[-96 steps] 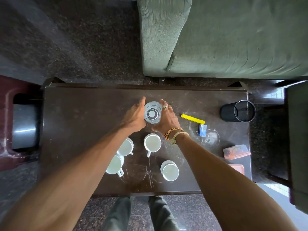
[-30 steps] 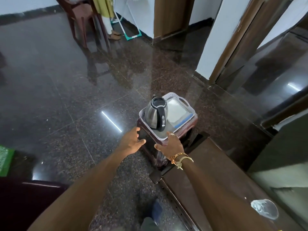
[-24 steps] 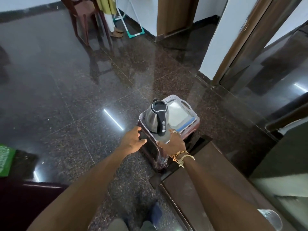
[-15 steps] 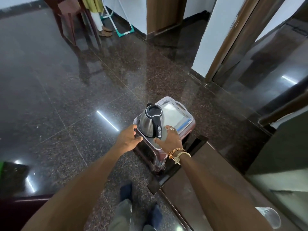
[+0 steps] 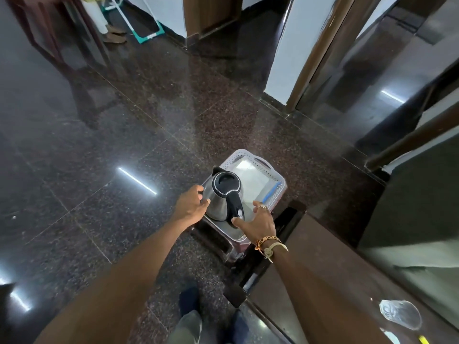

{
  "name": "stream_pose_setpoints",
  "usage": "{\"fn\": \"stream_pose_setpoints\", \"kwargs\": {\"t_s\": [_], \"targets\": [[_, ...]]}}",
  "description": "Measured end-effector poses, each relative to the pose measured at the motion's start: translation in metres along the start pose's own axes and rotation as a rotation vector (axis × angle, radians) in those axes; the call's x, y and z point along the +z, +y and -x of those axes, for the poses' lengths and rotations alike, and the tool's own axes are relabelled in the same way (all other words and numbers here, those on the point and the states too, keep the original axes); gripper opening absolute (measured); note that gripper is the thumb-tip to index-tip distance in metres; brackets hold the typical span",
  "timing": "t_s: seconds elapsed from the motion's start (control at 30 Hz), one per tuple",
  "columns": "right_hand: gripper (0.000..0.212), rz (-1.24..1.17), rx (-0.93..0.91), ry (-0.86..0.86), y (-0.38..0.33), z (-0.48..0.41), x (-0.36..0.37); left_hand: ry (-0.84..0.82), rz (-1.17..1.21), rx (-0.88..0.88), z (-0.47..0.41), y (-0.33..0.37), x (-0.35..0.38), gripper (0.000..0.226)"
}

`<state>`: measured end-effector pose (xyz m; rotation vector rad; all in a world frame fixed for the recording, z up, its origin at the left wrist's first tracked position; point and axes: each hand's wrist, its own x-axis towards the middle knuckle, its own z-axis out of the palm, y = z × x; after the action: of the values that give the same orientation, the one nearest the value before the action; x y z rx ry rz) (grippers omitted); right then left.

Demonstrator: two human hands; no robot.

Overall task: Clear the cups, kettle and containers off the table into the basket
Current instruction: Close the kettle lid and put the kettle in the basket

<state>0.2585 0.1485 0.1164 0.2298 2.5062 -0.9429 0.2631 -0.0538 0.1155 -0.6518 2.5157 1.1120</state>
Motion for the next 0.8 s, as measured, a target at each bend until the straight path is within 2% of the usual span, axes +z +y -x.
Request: {"fn": "stream_pose_setpoints", "kwargs": {"t_s": [0.2, 0.37, 0.47, 0.67, 0.8], "targets": [[0.088, -0.072, 0.068, 0.038, 0.005, -0.017, 0.015, 0.067, 0.075, -0.102, -0.045, 0.001, 0.005, 0.035], [0.087, -0.206, 0.097, 0.024, 0.012, -0.030, 0.025, 0.125, 0.141, -0.172, -0.069, 0.004, 0.020, 0.032], [0.090, -0.278, 0.120, 0.044, 0.017, -0.039, 0.031, 0.156, 0.268, -0.213, -0.086, 0.002, 0.033, 0.033], [0.066, -0.196, 0.069, -0.081, 0.028, -0.053, 0.046, 0.172, 0.574, -0.257, -0.113, -0.005, 0.054, 0.030], [0.056, -0.149, 0.061, -0.034, 0.030, -0.061, 0.058, 0.155, 0.688, -0.246, -0.123, -0.004, 0.059, 0.037]]}}
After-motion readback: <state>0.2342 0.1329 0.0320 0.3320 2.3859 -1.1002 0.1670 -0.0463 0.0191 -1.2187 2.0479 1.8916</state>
